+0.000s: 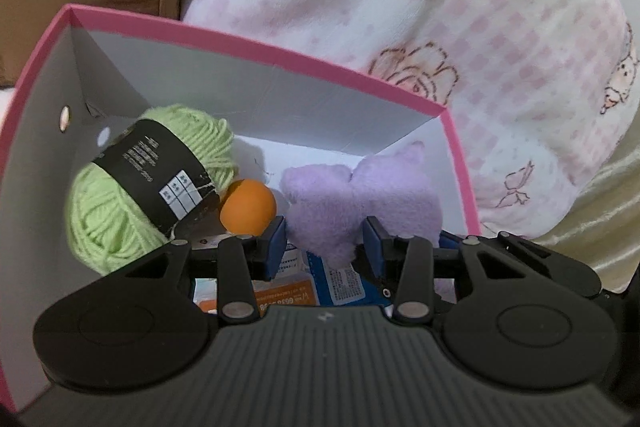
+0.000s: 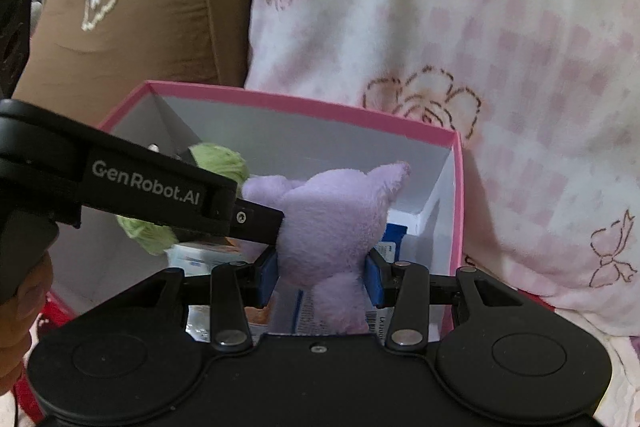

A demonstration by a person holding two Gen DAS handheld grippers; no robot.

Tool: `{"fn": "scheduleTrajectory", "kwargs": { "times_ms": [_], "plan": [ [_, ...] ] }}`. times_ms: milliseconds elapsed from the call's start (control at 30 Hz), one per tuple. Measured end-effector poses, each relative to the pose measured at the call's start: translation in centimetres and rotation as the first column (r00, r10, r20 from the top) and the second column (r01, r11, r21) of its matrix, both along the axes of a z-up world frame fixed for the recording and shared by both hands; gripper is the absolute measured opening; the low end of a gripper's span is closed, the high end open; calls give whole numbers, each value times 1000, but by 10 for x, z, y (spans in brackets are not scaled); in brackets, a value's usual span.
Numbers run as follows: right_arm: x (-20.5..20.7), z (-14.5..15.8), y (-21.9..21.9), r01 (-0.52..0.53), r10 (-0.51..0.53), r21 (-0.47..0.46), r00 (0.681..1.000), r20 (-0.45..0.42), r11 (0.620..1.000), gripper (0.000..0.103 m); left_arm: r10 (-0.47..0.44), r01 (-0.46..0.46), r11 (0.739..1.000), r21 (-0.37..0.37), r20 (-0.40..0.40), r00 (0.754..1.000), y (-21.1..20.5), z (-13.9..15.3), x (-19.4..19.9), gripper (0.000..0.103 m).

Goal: Organize objects
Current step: 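Lower the plush toy into the pink box and open the left tool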

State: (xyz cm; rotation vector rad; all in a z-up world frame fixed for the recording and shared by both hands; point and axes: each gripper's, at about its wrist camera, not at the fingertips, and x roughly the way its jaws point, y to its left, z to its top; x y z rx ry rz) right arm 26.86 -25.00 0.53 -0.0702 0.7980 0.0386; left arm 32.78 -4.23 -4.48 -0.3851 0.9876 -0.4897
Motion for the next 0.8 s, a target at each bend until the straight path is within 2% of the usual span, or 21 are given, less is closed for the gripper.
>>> {"fn": "scheduleTrajectory", "kwargs": {
  "times_ms": [100, 300, 433, 633, 800],
  "plan": [
    [6, -7, -4, 5, -5, -5, 1000, -31, 1000, 48, -9, 9, 1000, 4, -24, 1000, -5, -8, 5, 40],
    [8, -13, 1, -25, 21, -72, 999, -45, 997, 47, -3, 2, 1000, -9, -57, 998, -1, -15, 12, 41],
    [11, -14, 9, -49, 41, -156, 998, -56, 986, 47, 5, -7, 1000, -28, -72, 997, 2, -19, 14, 42],
    [17, -22, 18, -75, 56, -215, 994, -93, 974, 47, 10, -11, 1000, -9, -83, 996, -6, -26, 16, 39],
    [20, -26, 20, -95, 68, -235, 991, -119, 967, 50, 31, -32, 999, -27, -59, 998, -5, -27, 14, 32]
  ]
}}
